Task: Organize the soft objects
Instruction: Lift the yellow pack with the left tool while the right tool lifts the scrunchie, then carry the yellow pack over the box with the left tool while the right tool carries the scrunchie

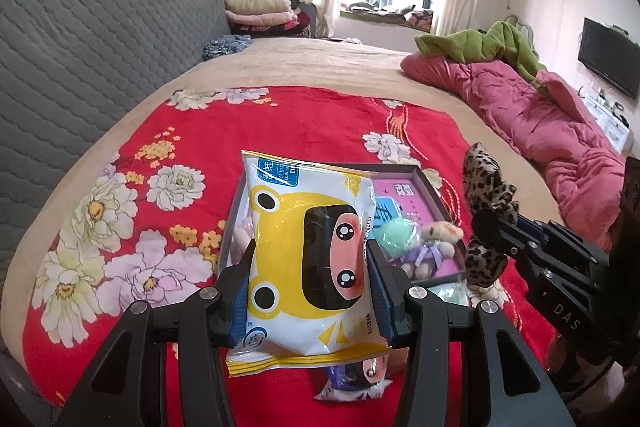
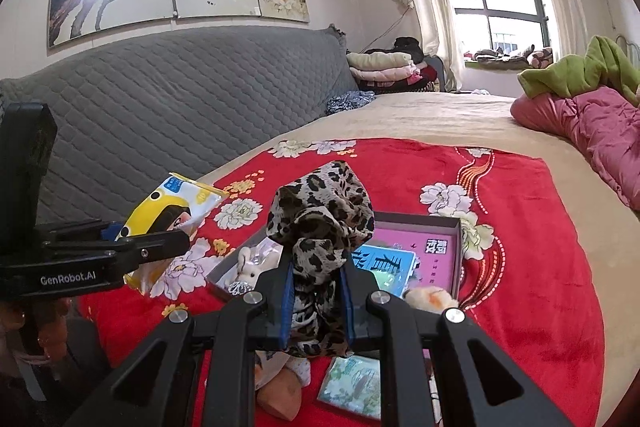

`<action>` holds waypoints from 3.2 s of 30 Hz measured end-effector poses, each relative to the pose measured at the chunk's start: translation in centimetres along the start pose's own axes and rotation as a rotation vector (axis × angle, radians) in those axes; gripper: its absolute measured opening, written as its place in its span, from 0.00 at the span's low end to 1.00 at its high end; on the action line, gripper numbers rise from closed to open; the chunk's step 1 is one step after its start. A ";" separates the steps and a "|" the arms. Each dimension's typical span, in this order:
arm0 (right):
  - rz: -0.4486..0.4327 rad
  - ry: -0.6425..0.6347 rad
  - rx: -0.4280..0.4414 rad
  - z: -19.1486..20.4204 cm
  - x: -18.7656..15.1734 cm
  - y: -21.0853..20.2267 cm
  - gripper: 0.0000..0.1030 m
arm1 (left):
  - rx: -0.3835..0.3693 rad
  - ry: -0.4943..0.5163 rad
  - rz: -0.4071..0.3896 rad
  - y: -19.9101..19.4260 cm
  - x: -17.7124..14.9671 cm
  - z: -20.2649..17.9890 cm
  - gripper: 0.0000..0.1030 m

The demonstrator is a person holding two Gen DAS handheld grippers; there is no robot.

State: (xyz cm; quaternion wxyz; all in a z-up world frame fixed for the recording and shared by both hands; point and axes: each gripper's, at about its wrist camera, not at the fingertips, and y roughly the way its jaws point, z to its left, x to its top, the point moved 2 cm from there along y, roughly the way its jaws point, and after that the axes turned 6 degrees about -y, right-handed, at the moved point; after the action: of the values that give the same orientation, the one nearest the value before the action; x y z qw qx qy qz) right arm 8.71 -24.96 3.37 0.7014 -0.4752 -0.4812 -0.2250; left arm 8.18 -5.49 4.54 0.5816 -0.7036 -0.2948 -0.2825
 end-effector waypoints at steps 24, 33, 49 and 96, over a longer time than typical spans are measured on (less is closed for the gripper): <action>-0.051 0.059 -0.078 -4.6 1.9 0.2 0.19 | 0.014 0.029 -0.003 4.9 3.3 -1.1 0.49; -0.050 0.055 -0.081 -5.3 2.1 0.7 0.19 | 0.058 -0.050 -0.021 5.6 5.5 2.9 0.49; -0.020 0.043 -0.089 -5.8 2.3 2.0 0.19 | -0.001 -0.035 0.095 11.2 4.0 -0.1 0.49; 0.288 -0.084 -0.108 -4.9 -2.2 9.9 0.19 | -0.085 0.030 0.265 19.5 -0.9 -5.0 0.50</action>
State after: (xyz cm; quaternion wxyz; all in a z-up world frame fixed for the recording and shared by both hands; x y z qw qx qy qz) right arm 17.63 -25.15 -3.49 0.6793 -0.5852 -0.4241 -0.1275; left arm 21.78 -13.41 -8.01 0.5879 -0.7560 -0.1784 -0.2260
